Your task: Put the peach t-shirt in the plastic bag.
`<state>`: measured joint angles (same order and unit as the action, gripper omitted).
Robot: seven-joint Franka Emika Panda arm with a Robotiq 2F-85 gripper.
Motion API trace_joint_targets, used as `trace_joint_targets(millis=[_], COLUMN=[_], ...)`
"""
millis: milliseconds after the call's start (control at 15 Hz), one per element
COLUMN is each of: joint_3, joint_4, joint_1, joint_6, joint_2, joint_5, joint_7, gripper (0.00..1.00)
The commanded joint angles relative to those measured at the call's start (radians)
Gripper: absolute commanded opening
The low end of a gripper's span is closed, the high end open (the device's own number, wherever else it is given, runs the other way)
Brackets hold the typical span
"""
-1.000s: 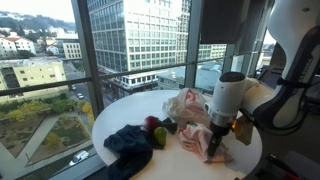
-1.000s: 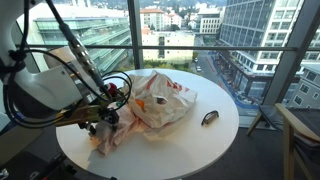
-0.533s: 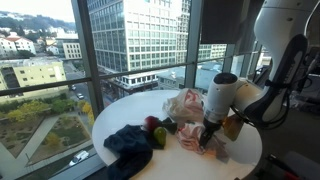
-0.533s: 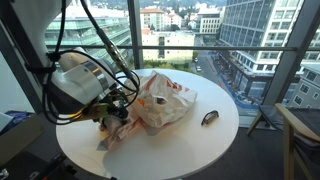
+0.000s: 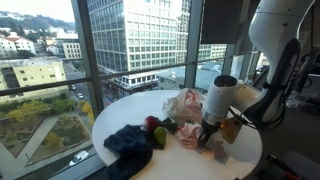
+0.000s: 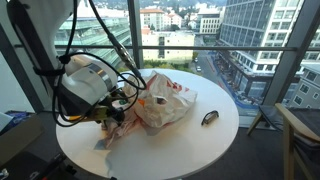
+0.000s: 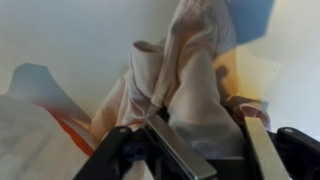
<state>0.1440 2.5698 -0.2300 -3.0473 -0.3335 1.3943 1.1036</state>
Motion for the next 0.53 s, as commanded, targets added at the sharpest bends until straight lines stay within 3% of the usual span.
trace_joint_targets(millis=[0,267,467], joint_3=[-0.003,-0.015,-0.038], joint_4=[0.028,0.07,0.106], joint_1=[0.004,0.026,0.055], joint_6=[-0.011,0.017,0.055], joint_2=[0.026,0.071,0.136], joint_5=[-0.006,-0.098,-0.225], joint_7=[-0.009,-0.096,-0.226], gripper=[0.28,0.25,0.06])
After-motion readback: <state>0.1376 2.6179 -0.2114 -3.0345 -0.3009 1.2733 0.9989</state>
